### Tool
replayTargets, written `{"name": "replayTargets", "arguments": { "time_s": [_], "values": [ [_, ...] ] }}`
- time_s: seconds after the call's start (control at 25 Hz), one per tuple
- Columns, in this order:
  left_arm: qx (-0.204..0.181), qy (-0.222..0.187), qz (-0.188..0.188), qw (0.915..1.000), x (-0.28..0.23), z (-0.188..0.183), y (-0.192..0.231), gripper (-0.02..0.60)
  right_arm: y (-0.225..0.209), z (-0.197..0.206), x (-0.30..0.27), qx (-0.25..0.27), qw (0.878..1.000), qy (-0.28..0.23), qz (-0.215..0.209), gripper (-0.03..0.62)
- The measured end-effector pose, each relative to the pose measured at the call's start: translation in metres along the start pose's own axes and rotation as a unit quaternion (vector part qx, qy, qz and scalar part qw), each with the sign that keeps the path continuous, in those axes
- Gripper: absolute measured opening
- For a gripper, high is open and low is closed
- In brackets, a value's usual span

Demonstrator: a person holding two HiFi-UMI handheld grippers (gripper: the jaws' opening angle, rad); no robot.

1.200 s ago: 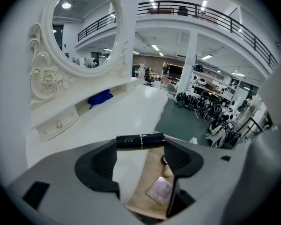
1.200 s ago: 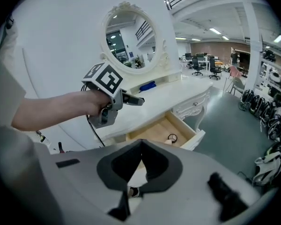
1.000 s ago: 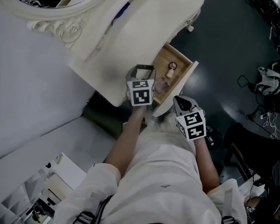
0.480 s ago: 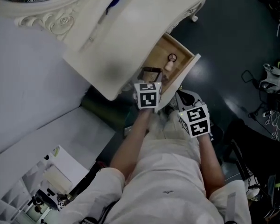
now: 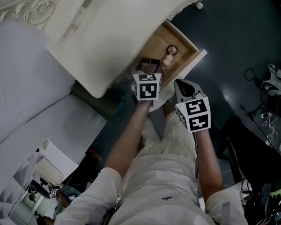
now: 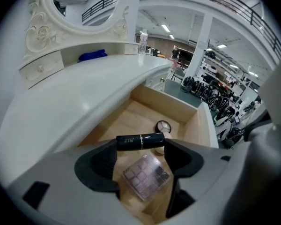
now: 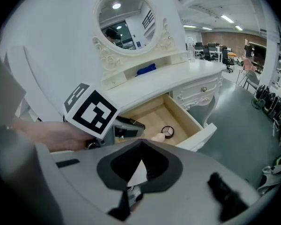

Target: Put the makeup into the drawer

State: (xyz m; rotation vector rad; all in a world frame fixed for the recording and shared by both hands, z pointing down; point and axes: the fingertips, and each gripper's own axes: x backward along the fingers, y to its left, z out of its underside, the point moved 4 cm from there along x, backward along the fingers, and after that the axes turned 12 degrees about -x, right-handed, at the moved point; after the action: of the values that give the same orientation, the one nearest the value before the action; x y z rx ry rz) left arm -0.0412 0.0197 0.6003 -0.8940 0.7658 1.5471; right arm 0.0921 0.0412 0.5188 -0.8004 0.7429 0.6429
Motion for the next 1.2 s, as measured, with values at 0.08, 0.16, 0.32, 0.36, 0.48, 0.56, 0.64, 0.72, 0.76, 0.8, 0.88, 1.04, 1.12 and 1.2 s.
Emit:
{"name": "replayTargets", "arguments": {
  "time_s": [0.08, 0.16, 0.32, 0.36, 0.48, 0.56, 0.64, 0.72, 0.76, 0.8, 0.88, 1.04, 1.12, 1.2],
  "values": [
    [0.001, 0.007, -0.002, 1.0000, -0.016, 0.003, 0.003, 0.322, -0.006, -0.007, -0.015, 0.003, 1.000, -0.004, -0.003, 0.014],
    [0.002, 0.015, -0.001, 0.9999, -0.028, 0.007, 0.005, 0.322, -0.009, -0.013, -0.029, 0.003, 1.000, -0.007, -0.007, 0.014],
    [0.023, 0.021, 0.001, 0.9995, -0.048, 0.012, 0.010, 0.322, -0.016, -0.020, -0.050, 0.009, 1.000, -0.011, -0.007, 0.014],
    [0.027, 0.021, 0.001, 0.9994, -0.052, 0.012, 0.011, 0.322, -0.018, -0.021, -0.054, 0.008, 1.000, -0.011, -0.007, 0.014],
    [0.018, 0.024, -0.005, 0.9996, -0.062, 0.012, 0.014, 0.322, -0.021, -0.023, -0.062, 0.001, 1.000, -0.010, -0.008, 0.014],
    [0.010, 0.034, -0.006, 0.9993, -0.069, 0.014, 0.016, 0.324, -0.024, -0.026, -0.065, -0.009, 1.000, -0.012, -0.008, 0.014],
    [0.010, 0.043, -0.005, 0.9990, -0.074, 0.015, 0.017, 0.324, -0.026, -0.028, -0.067, -0.014, 1.000, -0.014, -0.009, 0.014],
    [0.007, 0.045, -0.008, 0.9989, -0.074, 0.015, 0.018, 0.324, -0.025, -0.027, -0.068, -0.006, 1.000, -0.012, -0.012, 0.014],
    [0.003, 0.044, -0.011, 0.9990, -0.074, 0.014, 0.019, 0.324, -0.026, -0.027, -0.068, -0.003, 1.000, -0.010, -0.012, 0.014],
    [-0.001, 0.044, -0.013, 0.9989, -0.074, 0.013, 0.019, 0.324, -0.027, -0.026, -0.069, -0.003, 1.000, -0.009, -0.012, 0.014],
    [-0.003, 0.046, -0.012, 0.9989, -0.073, 0.013, 0.018, 0.324, -0.029, -0.025, -0.070, -0.010, 1.000, -0.009, -0.012, 0.012],
    [0.002, 0.047, -0.007, 0.9989, -0.069, 0.014, 0.019, 0.324, -0.028, -0.026, -0.070, -0.019, 1.000, -0.012, -0.009, 0.012],
    [-0.001, 0.045, -0.002, 0.9990, -0.066, 0.013, 0.018, 0.324, -0.028, -0.027, -0.069, -0.021, 1.000, -0.013, -0.007, 0.012],
    [-0.003, 0.042, 0.004, 0.9991, -0.060, 0.012, 0.017, 0.324, -0.027, -0.027, -0.067, -0.024, 1.000, -0.013, -0.005, 0.014]
  ]
}}
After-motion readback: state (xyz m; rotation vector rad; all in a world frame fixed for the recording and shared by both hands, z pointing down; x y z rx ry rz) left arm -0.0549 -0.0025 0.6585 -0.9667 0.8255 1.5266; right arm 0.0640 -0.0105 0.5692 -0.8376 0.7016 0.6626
